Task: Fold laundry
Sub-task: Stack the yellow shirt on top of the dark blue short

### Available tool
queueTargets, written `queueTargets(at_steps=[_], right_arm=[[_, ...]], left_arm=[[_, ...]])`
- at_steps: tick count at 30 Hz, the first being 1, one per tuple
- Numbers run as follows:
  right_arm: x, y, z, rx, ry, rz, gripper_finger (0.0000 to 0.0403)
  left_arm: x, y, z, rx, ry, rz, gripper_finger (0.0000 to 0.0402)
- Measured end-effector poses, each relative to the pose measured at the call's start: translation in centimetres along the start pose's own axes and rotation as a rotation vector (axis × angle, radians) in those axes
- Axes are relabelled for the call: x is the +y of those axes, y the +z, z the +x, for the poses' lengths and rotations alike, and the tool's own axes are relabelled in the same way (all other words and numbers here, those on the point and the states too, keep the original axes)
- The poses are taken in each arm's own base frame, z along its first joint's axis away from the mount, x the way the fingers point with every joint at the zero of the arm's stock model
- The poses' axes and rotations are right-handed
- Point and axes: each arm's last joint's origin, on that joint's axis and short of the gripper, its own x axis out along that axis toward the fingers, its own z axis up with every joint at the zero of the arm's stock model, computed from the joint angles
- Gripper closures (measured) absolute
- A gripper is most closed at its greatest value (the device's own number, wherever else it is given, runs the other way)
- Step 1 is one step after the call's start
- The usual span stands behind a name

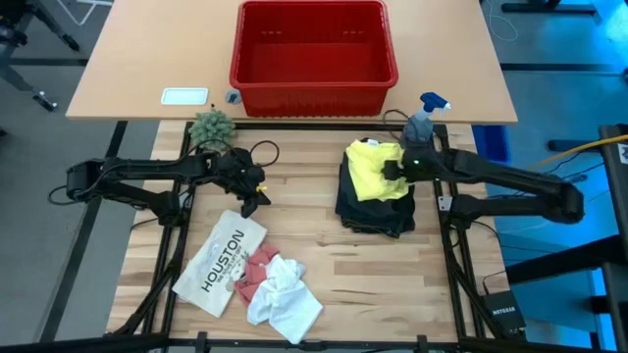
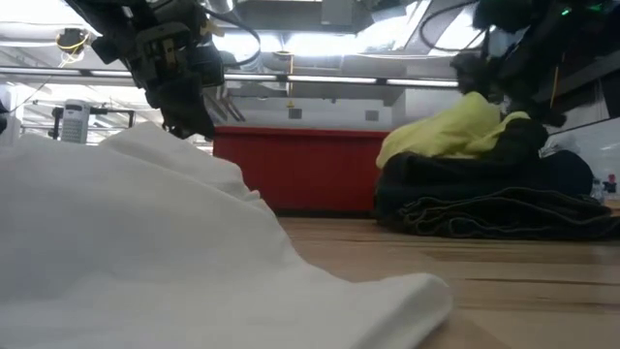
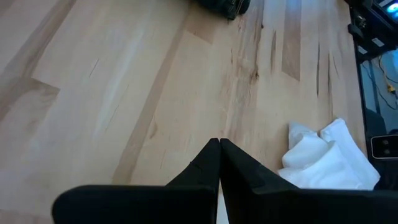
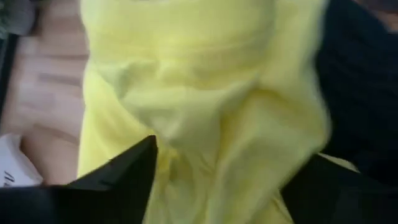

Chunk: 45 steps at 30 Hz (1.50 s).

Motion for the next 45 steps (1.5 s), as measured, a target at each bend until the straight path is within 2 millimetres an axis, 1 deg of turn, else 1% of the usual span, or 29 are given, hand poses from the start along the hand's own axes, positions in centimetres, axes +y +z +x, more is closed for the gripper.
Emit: queueTargets(at_steps=[2, 4, 6, 8, 10, 11, 13, 15, 16, 17, 20, 22, 24, 26, 30, 31, 33, 36, 39, 42, 45], right_arm=[[-0.5, -0.1, -1.0, -0.012, 0.011, 0.009, 0.0088], [-1.0, -0.2, -1.9, -0.019, 0.024, 0.021, 0.0072], [-1.4, -0.3, -2.8, -0.039, 0.044, 0.037, 0.0068], [-1.6, -0.2, -3.5, -0.088, 0.07, 0.045, 0.0081], [-1.6, 0.0, -3.8, -0.131, 0.094, 0.053, 0.012], [-1.4, 0.1, -3.9, -0.153, 0.111, 0.051, 0.015], [-0.7, 0.4, -3.8, -0.19, 0.153, 0.026, 0.0229], [0.4, 0.8, -3.3, -0.233, 0.19, -0.014, 0.0329], [0.8, 1.0, -2.9, -0.247, 0.197, -0.039, 0.0365], [1.2, 1.2, -2.4, -0.248, 0.194, -0.054, 0.0381], [1.6, 1.4, -0.1, -0.193, 0.126, -0.057, 0.039], [1.6, 1.4, 1.4, -0.153, 0.078, -0.064, 0.0399], [1.5, 1.4, 2.7, -0.134, 0.037, -0.055, 0.04], [0.9, 1.3, 3.6, -0.12, -0.005, -0.033, 0.0402], [0.0, 1.0, 4.7, -0.088, 0.001, -0.006, 0.0402], [0.0, 0.9, 4.6, -0.092, 0.002, -0.001, 0.0402], [0.3, 1.3, 3.8, -0.14, 0.032, 0.006, 0.0402], [1.5, 2.4, 1.4, -0.252, 0.137, -0.018, 0.0402], [1.8, 2.8, -0.3, -0.294, 0.19, -0.044, 0.0402], [2.0, 2.5, -0.8, -0.216, 0.27, -0.069, 0.0402], [2.3, 1.4, -0.5, -0.082, 0.292, -0.12, 0.0403]], left_arm=[[0.0, 0.0, 0.0, 0.003, 0.001, -0.008, 0.0402], [0.0, 0.0, 0.0, 0.003, 0.001, -0.008, 0.0401], [0.0, 0.0, 0.0, 0.003, 0.001, -0.008, 0.0402], [0.0, 0.0, 0.0, 0.002, 0.0, -0.005, 0.0402], [0.0, 0.0, 0.0, 0.0, 0.0, -0.004, 0.0401], [0.0, 0.0, 0.0, -0.003, -0.001, -0.004, 0.0402], [0.0, 0.1, 0.0, -0.007, -0.002, -0.009, 0.0402], [0.0, 0.1, 0.0, -0.007, -0.002, -0.011, 0.0402], [0.0, 0.1, 0.0, -0.007, -0.002, -0.012, 0.0402], [0.0, 0.1, 0.0, -0.007, -0.002, -0.012, 0.0402], [0.0, 0.1, 0.0, -0.006, -0.001, -0.013, 0.0401], [0.0, 0.0, 0.0, -0.005, -0.001, -0.015, 0.0402], [0.0, 0.0, 0.0, -0.005, -0.001, -0.015, 0.0401], [0.0, 0.0, 0.0, -0.004, -0.001, -0.015, 0.0402], [0.0, 0.0, 0.0, -0.002, -0.001, -0.009, 0.0402], [0.0, 0.0, 0.0, -0.003, -0.001, -0.004, 0.0402], [0.0, 0.0, 0.0, -0.003, -0.001, 0.004, 0.0402], [0.0, 0.0, 0.0, -0.003, -0.001, 0.011, 0.0401], [0.0, 0.0, 0.0, -0.003, -0.001, 0.012, 0.0402], [0.0, 0.0, 0.0, -0.003, -0.001, 0.012, 0.0402], [0.0, 0.0, 0.0, -0.003, -0.001, 0.012, 0.0402]])
